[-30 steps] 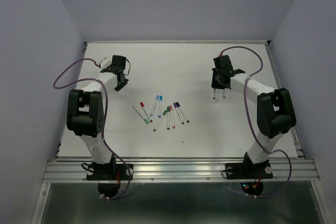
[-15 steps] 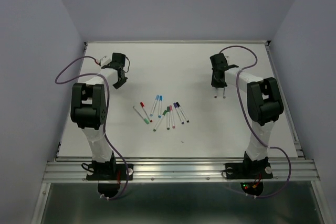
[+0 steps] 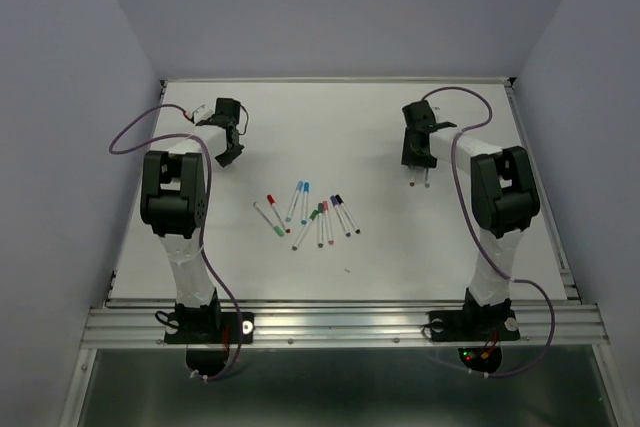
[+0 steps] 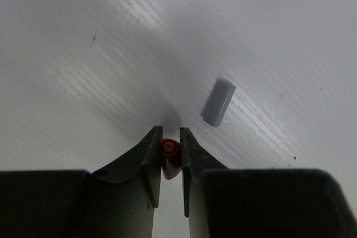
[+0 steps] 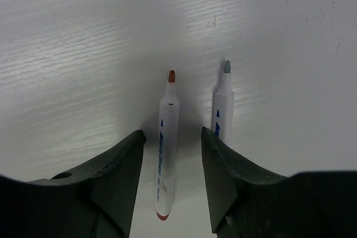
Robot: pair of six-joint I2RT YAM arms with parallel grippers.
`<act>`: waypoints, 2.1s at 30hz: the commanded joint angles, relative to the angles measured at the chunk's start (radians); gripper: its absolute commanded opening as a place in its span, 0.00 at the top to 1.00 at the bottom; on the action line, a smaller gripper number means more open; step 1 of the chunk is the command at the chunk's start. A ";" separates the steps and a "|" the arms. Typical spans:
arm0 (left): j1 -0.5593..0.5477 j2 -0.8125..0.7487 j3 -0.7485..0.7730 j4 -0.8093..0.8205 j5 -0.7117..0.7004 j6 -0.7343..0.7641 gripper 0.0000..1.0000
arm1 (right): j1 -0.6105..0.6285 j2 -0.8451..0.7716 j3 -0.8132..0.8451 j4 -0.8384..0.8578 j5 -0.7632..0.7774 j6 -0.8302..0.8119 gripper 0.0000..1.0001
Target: Open the pen caps
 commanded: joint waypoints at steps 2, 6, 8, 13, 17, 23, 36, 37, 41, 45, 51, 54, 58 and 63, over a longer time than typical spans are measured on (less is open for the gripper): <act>0.006 0.005 0.061 -0.029 -0.032 0.004 0.85 | -0.006 -0.057 0.043 -0.016 -0.036 -0.013 0.42; 0.006 0.019 0.067 -0.034 -0.029 0.007 0.75 | -0.006 -0.088 0.049 -0.014 -0.068 -0.045 0.27; 0.006 0.023 0.071 -0.041 -0.030 0.003 0.74 | -0.006 -0.114 0.049 -0.016 -0.073 -0.056 0.23; 0.006 0.023 0.075 -0.046 -0.030 0.000 0.54 | -0.006 -0.183 0.028 0.006 -0.134 -0.079 0.00; 0.006 0.011 0.070 -0.049 -0.026 0.003 0.37 | -0.006 -0.254 -0.021 0.036 -0.226 -0.116 0.00; 0.006 -0.081 0.020 -0.035 0.005 0.011 0.32 | 0.017 -0.373 -0.133 0.064 -0.340 -0.154 0.00; -0.017 -0.469 -0.137 -0.022 0.088 0.050 0.01 | 0.302 -0.447 -0.269 0.017 -0.269 -0.192 0.00; -0.019 -0.493 -0.149 -0.017 0.120 0.060 0.01 | 0.330 -0.439 -0.269 0.015 -0.263 -0.191 0.00; -0.036 -0.621 -0.229 0.009 0.163 0.067 0.01 | 0.417 -0.398 -0.261 0.014 -0.231 -0.212 0.00; -0.042 -0.737 -0.306 0.011 0.162 0.063 0.01 | 0.449 -0.360 -0.256 0.003 -0.196 -0.206 0.00; -0.042 -0.810 -0.369 0.015 0.169 0.060 0.01 | 0.471 -0.295 -0.250 0.003 -0.182 -0.200 0.00; -0.042 -0.819 -0.373 0.012 0.168 0.061 0.01 | 0.480 -0.266 -0.243 0.001 -0.146 -0.191 0.00; -0.042 -0.816 -0.376 0.011 0.165 0.063 0.01 | 0.480 -0.243 -0.239 0.003 -0.143 -0.194 0.00; -0.042 -0.808 -0.375 0.014 0.165 0.063 0.01 | 0.480 -0.228 -0.246 0.018 -0.186 -0.197 0.00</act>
